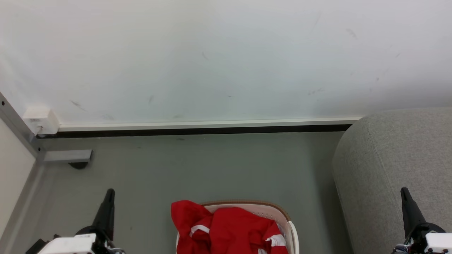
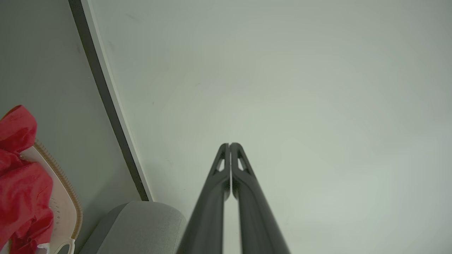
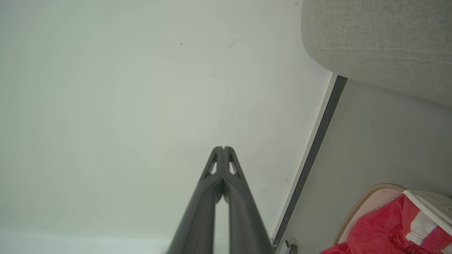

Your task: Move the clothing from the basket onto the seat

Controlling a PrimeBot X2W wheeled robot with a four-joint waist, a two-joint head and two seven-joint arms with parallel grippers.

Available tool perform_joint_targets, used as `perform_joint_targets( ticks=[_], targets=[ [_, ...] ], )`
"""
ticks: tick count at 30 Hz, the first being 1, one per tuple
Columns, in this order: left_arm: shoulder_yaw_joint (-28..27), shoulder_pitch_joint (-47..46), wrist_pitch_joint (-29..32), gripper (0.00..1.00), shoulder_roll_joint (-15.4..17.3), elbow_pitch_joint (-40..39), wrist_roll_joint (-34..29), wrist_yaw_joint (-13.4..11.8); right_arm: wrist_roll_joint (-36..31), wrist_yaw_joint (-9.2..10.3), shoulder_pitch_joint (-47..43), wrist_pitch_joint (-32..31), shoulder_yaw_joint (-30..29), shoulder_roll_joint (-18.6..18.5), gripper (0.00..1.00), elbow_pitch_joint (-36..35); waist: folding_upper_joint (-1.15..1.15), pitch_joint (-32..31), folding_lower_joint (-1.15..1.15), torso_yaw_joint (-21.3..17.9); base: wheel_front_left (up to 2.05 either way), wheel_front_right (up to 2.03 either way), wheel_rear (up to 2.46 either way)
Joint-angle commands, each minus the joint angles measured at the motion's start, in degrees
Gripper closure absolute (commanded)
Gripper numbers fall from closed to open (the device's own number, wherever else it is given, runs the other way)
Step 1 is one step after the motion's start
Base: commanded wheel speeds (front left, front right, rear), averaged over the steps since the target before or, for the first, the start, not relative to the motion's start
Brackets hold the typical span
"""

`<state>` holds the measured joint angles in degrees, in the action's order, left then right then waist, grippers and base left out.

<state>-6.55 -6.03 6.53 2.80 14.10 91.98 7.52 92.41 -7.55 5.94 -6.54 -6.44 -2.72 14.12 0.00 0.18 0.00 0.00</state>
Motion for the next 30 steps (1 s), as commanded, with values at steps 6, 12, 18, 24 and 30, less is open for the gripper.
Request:
perform_joint_targets(
  ticks=[6,12,18,24,30],
  targets=[
    [-0.06,-0.50,0.15,1.00,0.12,-0.20,0.83,0.03,-0.03,0.14,0.68,-0.13,-0.20,-0.38,1.00,-0.29,0.00,0.00,0.00,0.00,0.00,0.00,0.00],
    [-0.06,-0.50,0.15,1.00,0.12,-0.20,0.83,0.03,-0.03,0.14,0.68,-0.13,-0.21,-0.38,1.00,-0.29,0.00,0.00,0.00,0.00,0.00,0.00,0.00],
    [-0.06,-0.50,0.15,1.00,0.12,-0.20,0.83,0.03,-0.03,0.14,0.68,-0.13,-0.20,-0.38,1.00,-0.29,0.00,0.00,0.00,0.00,0.00,0.00,0.00],
    [-0.06,-0.50,0.15,1.00,0.12,-0.20,0.83,0.03,-0.03,0.14,0.68,-0.13,-0.20,-0.38,1.00,-0.29,0.00,0.00,0.00,0.00,0.00,0.00,0.00],
    [-0.06,-0.50,0.15,1.00,0.12,-0.20,0.83,0.03,-0.03,0.14,0.68,-0.13,-0.21,-0.38,1.00,-0.29,0.00,0.00,0.00,0.00,0.00,0.00,0.00]
  ],
)
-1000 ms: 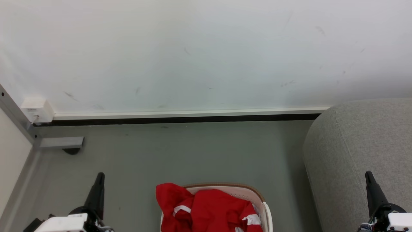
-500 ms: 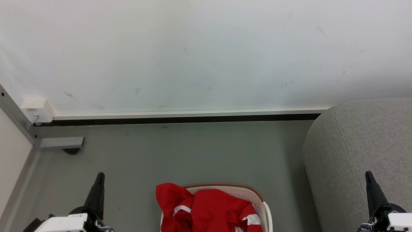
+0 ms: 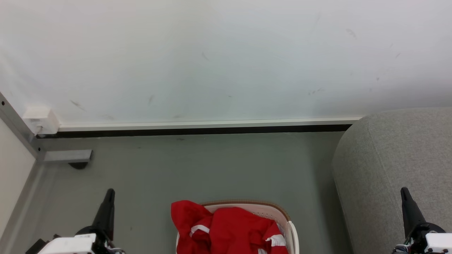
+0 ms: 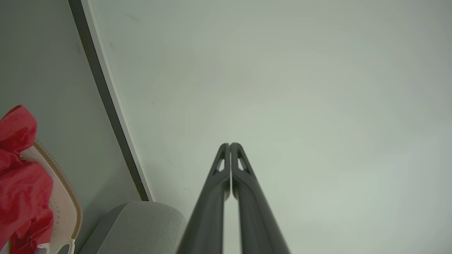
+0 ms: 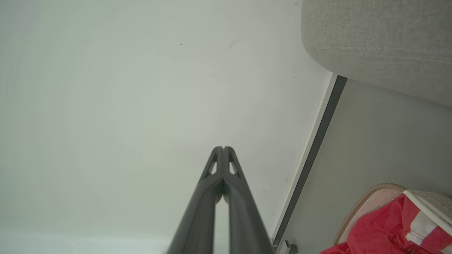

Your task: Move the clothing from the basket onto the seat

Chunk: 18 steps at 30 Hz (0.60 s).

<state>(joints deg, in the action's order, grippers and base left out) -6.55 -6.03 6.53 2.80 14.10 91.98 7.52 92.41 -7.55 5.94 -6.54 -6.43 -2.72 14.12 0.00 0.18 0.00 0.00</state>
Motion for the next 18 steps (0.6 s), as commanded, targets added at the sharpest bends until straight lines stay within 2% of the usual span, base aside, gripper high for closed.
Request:
perform_joint_targets(
  ticks=[1,4,5,12,18],
  targets=[
    [-0.06,-0.50,0.15,1.00,0.12,-0.20,0.83,0.03,-0.03,0.14,0.68,-0.13,-0.22,-0.38,1.00,-0.29,0.00,0.00,0.00,0.00,0.00,0.00,0.00],
    [-0.06,-0.50,0.15,1.00,0.12,-0.20,0.83,0.03,-0.03,0.15,0.68,-0.13,-0.21,-0.38,1.00,-0.29,0.00,0.00,0.00,0.00,0.00,0.00,0.00],
    [0.01,0.06,-0.03,0.00,-0.01,0.18,-0.04,0.01,0.00,0.00,-0.07,0.02,0.03,0.03,0.00,0.15,0.00,0.00,0.00,0.00,0.00,0.00,0.00],
    [1.54,0.64,-1.87,0.00,-0.07,0.42,-0.94,-0.08,-1.30,0.01,-0.58,1.86,1.40,0.13,0.00,0.65,0.00,-0.01,0.00,0.00,0.00,0.00,0.00],
    [2.49,0.96,-3.55,0.00,-0.05,0.17,-3.22,-0.47,-7.13,0.01,-0.71,3.54,2.11,0.08,0.00,0.24,0.00,0.00,0.00,0.00,0.00,0.00,0.00]
  ],
)
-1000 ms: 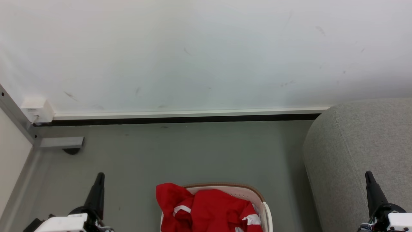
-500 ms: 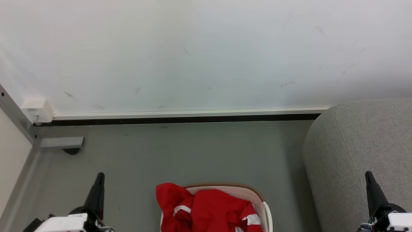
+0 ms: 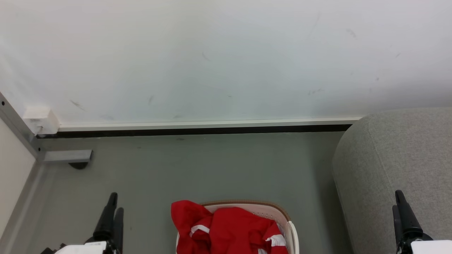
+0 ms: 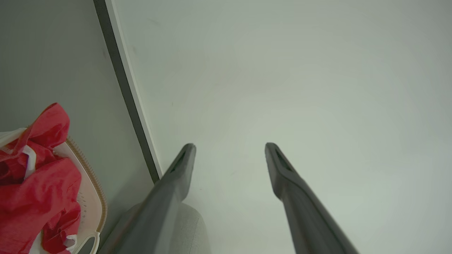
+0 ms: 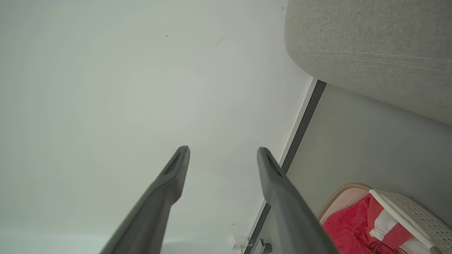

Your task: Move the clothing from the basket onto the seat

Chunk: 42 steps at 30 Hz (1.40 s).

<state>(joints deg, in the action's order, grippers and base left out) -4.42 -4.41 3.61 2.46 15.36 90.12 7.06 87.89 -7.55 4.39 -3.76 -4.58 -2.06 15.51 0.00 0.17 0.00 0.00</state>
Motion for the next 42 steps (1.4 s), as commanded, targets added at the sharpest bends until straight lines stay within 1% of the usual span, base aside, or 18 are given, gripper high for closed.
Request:
perform_joint_targets(
  ticks=[1,7,8,10,17,18,19,26,31,42],
  targets=[
    [0.53,-0.61,-0.89,0.00,0.30,-1.15,-1.90,-0.12,-3.99,0.01,0.83,1.04,0.40,-0.59,0.00,-1.35,0.00,0.01,0.00,0.00,0.00,0.00,0.00],
    [1.33,-0.38,-2.46,0.00,0.32,-1.62,-6.89,-0.84,-12.68,0.02,0.58,2.58,1.59,-0.63,0.00,-2.69,0.00,0.05,0.00,0.05,0.00,0.00,0.00],
    [1.33,-0.38,-2.46,0.00,0.32,-1.62,-6.89,-0.84,-12.68,0.02,0.58,2.58,1.59,-0.63,0.00,-2.69,0.00,0.05,0.00,0.05,0.00,0.00,0.00],
    [1.49,-0.30,-2.96,0.00,0.33,-1.81,-9.19,-1.15,-15.71,0.02,0.53,3.07,2.09,-0.65,0.00,-3.03,0.00,0.06,0.00,0.08,0.00,0.00,0.00],
    [2.13,0.12,-4.56,0.00,0.36,-2.45,-18.82,-1.85,-26.33,0.03,0.44,4.71,4.22,-0.70,0.00,-3.75,0.00,0.08,0.00,0.14,0.00,0.00,0.00],
    [2.21,0.22,-5.00,0.00,0.44,-2.80,-22.60,-1.86,-29.35,0.03,0.42,5.16,4.42,-0.71,0.00,-3.78,0.00,0.09,0.00,0.14,0.00,0.00,0.00],
    [2.21,0.22,-5.00,0.00,0.44,-2.80,-22.60,-1.86,-29.35,0.03,0.42,5.16,4.42,-0.71,0.00,-3.78,0.00,0.09,0.00,0.14,0.00,0.00,0.00],
    [3.05,1.02,-6.56,0.00,0.70,-3.80,-34.17,-1.91,-38.68,0.03,0.36,6.66,5.49,-0.76,0.00,-1.81,0.00,0.09,0.00,0.16,0.00,0.00,0.00],
    [3.36,1.34,-7.51,0.00,0.71,-4.40,-39.91,-1.90,-43.25,0.04,0.87,7.69,6.21,-0.79,0.00,-0.34,0.00,0.13,0.00,0.24,0.00,0.00,0.00],
    [4.03,2.03,-9.59,0.00,0.63,-5.34,-49.43,-1.94,-51.56,0.05,0.79,9.69,6.82,-0.85,0.00,-0.03,0.00,0.15,0.00,0.45,0.00,0.00,0.00]
  ],
)
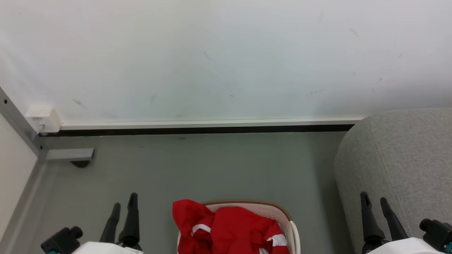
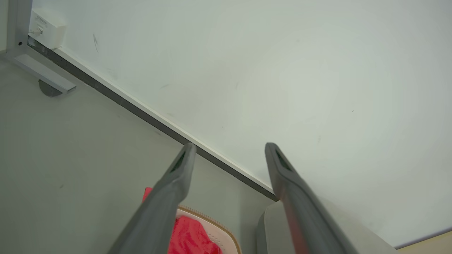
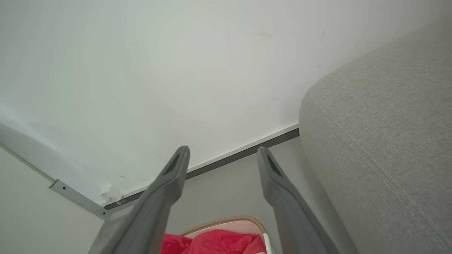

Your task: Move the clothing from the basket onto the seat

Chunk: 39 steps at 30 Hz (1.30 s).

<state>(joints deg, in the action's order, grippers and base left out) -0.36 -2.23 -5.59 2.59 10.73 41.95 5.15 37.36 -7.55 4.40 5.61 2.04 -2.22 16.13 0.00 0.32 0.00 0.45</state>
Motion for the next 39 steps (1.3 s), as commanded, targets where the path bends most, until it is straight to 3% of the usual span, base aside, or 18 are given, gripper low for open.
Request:
perform_joint_targets(
  ticks=[1,18,39],
  targets=[
    [0.05,-0.07,-0.53,0.00,0.50,-0.79,-2.10,-0.05,-1.73,0.05,0.72,0.50,0.29,-0.69,0.00,-0.64,0.00,0.01,0.00,0.00,0.00,0.00,0.00],
    [1.10,0.95,-3.32,0.00,0.94,-1.14,-14.29,0.04,-12.98,0.07,0.36,3.25,0.16,-0.77,0.00,0.10,0.00,-0.15,0.00,0.27,0.00,0.00,0.00],
    [2.55,2.10,-6.13,0.00,1.78,-0.48,-26.26,0.66,-19.33,0.09,-1.53,6.13,-1.33,-0.82,0.00,1.98,0.00,-0.44,0.00,0.01,0.00,0.00,0.00]
  ],
)
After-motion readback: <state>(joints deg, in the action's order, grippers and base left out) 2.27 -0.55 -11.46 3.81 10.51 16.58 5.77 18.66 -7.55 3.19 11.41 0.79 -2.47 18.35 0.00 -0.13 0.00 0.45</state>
